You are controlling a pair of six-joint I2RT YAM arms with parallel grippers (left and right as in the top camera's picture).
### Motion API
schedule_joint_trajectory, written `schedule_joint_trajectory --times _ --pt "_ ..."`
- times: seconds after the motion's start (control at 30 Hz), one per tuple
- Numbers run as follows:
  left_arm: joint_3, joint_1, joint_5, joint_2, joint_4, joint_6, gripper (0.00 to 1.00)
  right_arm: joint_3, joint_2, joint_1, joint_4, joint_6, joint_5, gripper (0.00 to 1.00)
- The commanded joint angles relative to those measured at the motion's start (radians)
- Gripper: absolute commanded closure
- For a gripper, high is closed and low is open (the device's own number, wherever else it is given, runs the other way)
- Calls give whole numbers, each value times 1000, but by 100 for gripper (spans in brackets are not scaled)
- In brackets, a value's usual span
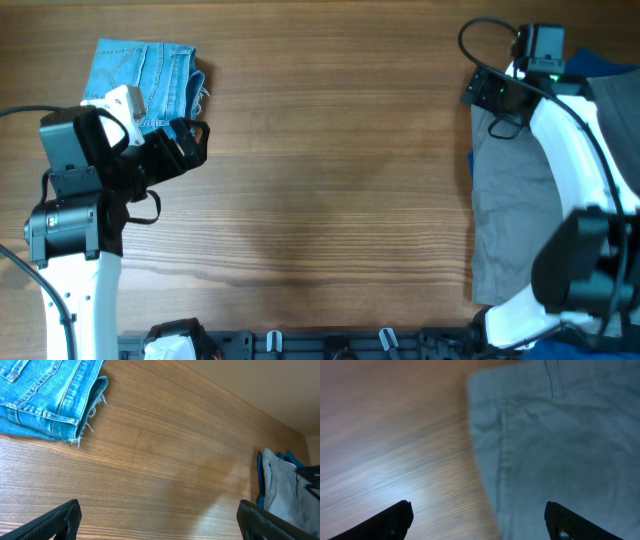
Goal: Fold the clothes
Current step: 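Reach the right gripper to the grey shorts on the right pile and grasp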
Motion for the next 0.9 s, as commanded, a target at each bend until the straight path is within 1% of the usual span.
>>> schedule_joint_trajectory --times 0.0,0.1,0.13,0.2,0.27,0.3,0.33,0.37,0.4,0.47,0.53,0.57,0.63,0.77,0.87 --pt "18 -5 17 -4 -5 6 0 18 116 -11 19 -117 33 11" --pt "18 -5 17 -4 -6 6 0 18 185 -5 -3 -174 32 9" --pt "18 -5 17 -4 -6 6 0 17 200 -5 -10 -174 43 12" --pt "18 -5 17 -4 -6 6 0 17 209 -6 -16 -148 81 28" --pt "18 -5 17 -4 -8 6 0 17 209 -8 -19 -95 134 34" --pt "18 -5 17 -4 -11 6 0 17 209 -13 -19 -75 137 42" --pt "18 -5 17 -4 -14 6 0 17 209 -23 -21 -59 136 54" --pt "18 -5 17 -4 -16 6 0 19 206 -38 -27 -42 136 61" --pt "18 -5 17 -4 -18 6 0 19 204 -56 -32 -38 135 71" --pt "18 -5 17 -4 -26 6 1 19 192 -91 -49 -37 135 96" --pt "18 -5 17 -4 -32 6 0 19 169 -124 -63 -36 125 96" --pt "18 -5 17 -4 -35 6 0 19 132 -166 -69 -43 82 96" --pt "18 -5 16 -4 -35 6 0 19 86 -211 -68 -99 8 96" --pt "18 -5 17 -4 -36 6 0 24 -21 -285 -61 -146 -53 96" --pt "18 -5 17 -4 -36 6 0 40 -89 -309 -44 -174 -103 96"
